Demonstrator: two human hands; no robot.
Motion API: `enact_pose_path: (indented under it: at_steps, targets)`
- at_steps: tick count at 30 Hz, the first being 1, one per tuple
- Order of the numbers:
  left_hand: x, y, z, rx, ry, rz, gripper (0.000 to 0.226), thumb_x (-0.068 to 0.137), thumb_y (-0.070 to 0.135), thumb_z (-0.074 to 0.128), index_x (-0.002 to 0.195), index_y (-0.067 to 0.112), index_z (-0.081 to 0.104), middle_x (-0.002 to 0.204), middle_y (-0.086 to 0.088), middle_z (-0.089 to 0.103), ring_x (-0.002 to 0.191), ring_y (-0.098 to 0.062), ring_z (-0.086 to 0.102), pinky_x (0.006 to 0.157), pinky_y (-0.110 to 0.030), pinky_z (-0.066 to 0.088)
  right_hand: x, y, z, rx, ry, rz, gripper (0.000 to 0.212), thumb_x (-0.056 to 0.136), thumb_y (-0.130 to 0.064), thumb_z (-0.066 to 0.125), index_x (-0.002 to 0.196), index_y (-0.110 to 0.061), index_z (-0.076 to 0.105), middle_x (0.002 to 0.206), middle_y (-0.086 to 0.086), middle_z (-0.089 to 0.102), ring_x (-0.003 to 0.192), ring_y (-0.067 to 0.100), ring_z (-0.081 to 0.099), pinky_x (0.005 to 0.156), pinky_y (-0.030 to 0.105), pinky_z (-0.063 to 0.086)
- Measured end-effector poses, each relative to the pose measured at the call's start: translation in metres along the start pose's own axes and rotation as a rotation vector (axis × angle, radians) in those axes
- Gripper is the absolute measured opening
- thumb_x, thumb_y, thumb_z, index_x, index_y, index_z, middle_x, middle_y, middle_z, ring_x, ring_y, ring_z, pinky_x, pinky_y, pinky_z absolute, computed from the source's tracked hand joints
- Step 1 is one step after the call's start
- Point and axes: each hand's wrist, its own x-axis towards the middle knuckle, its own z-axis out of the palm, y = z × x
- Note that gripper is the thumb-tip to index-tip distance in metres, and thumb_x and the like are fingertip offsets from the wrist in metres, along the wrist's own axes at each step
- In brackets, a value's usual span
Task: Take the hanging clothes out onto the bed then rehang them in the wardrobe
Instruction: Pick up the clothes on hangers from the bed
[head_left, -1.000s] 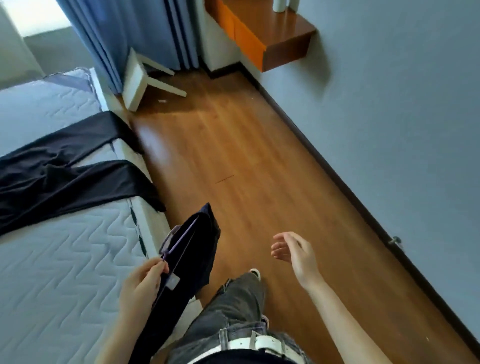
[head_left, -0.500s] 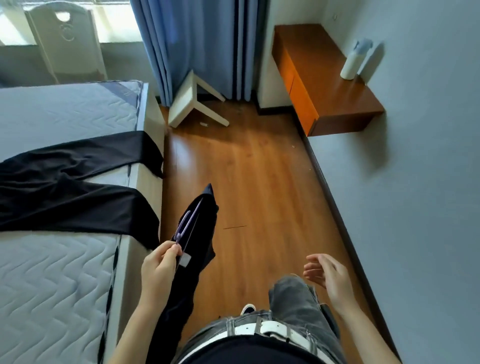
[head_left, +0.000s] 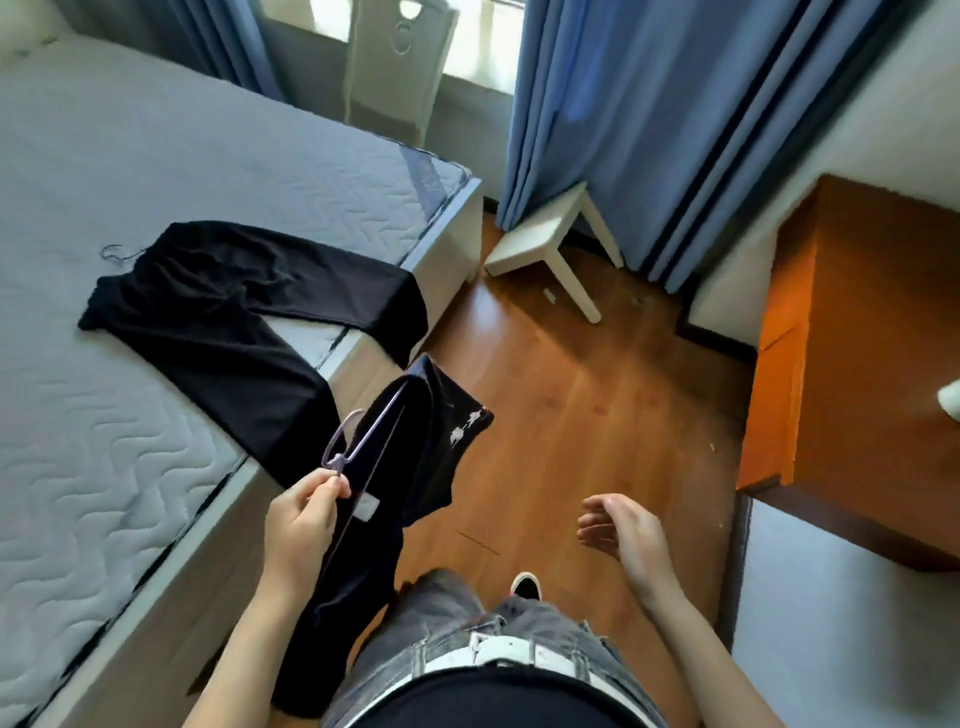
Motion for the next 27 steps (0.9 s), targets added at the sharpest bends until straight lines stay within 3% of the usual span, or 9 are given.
enact_pose_path:
  at_steps: [11,14,17,21,27]
  targets:
    - [0.037,0.007,0.007,-0.052,0.466,-0.220,0.031,0.096,0.012,0.051,0.067,0.011,0.059,0.046,0.006,0.028,0.042,-0.012,0.023,0.045,-0.023,0.016,0.180,-0.129,0.125,-0.246,-0.514,-0.074,0.030,0.100,-0.008,0.041,0.087,0.000,0.066,0.071,0.013,0.066,0.062,0.023,0.064,0.060,0.027,0.055]
    - [0.066,0.014,-0.004,-0.183,0.582,-0.296,0.029,0.096,0.010,0.050,0.068,0.007,0.057,0.051,0.002,0.023,0.042,-0.011,0.017,0.043,-0.019,0.012,0.221,-0.154,0.184,-0.288,-0.596,-0.093,0.029,0.099,-0.007,0.041,0.086,0.001,0.066,0.070,0.012,0.065,0.062,0.025,0.063,0.063,0.031,0.053]
    - [0.100,0.026,-0.025,-0.386,0.725,-0.361,0.026,0.098,0.010,0.048,0.073,0.006,0.056,0.048,0.006,0.023,0.036,-0.006,0.016,0.043,-0.015,0.009,0.252,-0.185,0.246,-0.320,-0.659,-0.104,0.029,0.098,-0.006,0.041,0.085,-0.001,0.067,0.067,0.009,0.066,0.059,0.024,0.061,0.059,0.027,0.053]
    - [0.150,0.064,-0.057,-0.667,0.866,-0.317,0.028,0.099,0.008,0.043,0.073,0.007,0.052,0.041,0.012,0.025,0.028,0.000,0.017,0.044,-0.016,0.004,0.282,-0.236,0.331,-0.359,-0.769,-0.168,0.027,0.096,-0.005,0.043,0.085,-0.001,0.068,0.067,0.009,0.067,0.063,0.026,0.063,0.062,0.028,0.053]
    - [0.234,0.132,-0.119,-0.874,1.036,-0.189,0.027,0.097,0.013,0.043,0.072,0.013,0.051,0.040,0.013,0.025,0.029,0.000,0.018,0.035,-0.015,0.005,0.313,-0.304,0.464,-0.416,-0.931,-0.206,0.027,0.094,-0.006,0.044,0.084,-0.003,0.069,0.074,0.015,0.066,0.068,0.028,0.065,0.067,0.030,0.052]
